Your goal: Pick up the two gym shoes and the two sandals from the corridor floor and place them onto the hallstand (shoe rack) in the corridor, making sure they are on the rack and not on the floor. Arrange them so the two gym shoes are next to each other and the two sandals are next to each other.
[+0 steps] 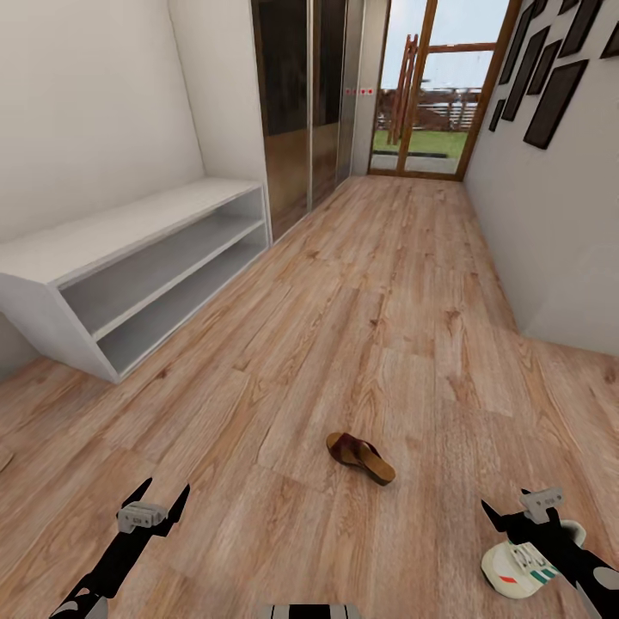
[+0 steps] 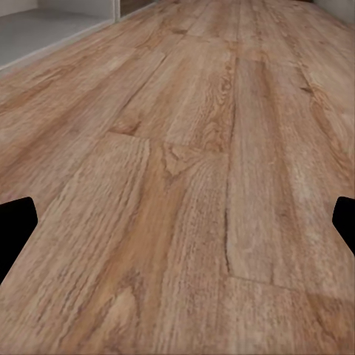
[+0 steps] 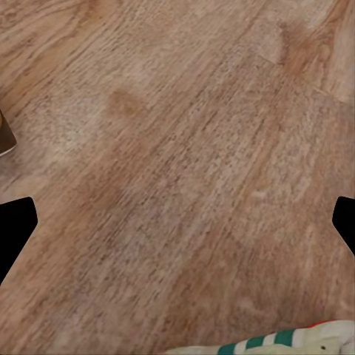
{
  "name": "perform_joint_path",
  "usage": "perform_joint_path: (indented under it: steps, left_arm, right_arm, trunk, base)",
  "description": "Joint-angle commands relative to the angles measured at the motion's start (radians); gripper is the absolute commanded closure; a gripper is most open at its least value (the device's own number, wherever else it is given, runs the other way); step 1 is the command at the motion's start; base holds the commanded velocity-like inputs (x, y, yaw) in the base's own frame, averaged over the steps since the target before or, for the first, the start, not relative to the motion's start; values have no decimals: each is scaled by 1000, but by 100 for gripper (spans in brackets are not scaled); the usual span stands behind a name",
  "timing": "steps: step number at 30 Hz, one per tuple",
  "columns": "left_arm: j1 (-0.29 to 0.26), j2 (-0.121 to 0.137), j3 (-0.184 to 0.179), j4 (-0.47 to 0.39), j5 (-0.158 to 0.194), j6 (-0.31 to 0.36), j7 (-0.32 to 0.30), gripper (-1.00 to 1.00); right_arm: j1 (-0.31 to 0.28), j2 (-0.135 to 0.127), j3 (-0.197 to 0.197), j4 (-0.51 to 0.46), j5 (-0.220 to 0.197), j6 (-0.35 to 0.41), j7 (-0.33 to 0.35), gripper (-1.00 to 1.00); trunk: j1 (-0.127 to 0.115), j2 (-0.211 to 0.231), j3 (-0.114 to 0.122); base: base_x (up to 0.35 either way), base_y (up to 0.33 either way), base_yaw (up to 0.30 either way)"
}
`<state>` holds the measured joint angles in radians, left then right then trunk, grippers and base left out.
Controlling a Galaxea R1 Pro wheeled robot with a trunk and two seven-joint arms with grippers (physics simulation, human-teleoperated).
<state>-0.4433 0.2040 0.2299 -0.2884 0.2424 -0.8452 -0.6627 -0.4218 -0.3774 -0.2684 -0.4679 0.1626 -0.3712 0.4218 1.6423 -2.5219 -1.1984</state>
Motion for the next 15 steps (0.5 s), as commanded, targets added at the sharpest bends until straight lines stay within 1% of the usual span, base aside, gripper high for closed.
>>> perform_joint_path:
  steps: [1, 15]
  left_arm:
    - [0, 0, 0, 0, 0, 0, 0, -100]
    - [0, 0, 0, 0, 0, 0, 0, -100]
  right_arm:
    - [0, 0, 0, 0, 0, 0, 0, -100]
    - [0, 0, 0, 0, 0, 0, 0, -100]
  trunk:
    - [0, 0, 0]
    - [0, 0, 0]
  base:
    - [-13, -13, 0]
    - [-5, -5, 0]
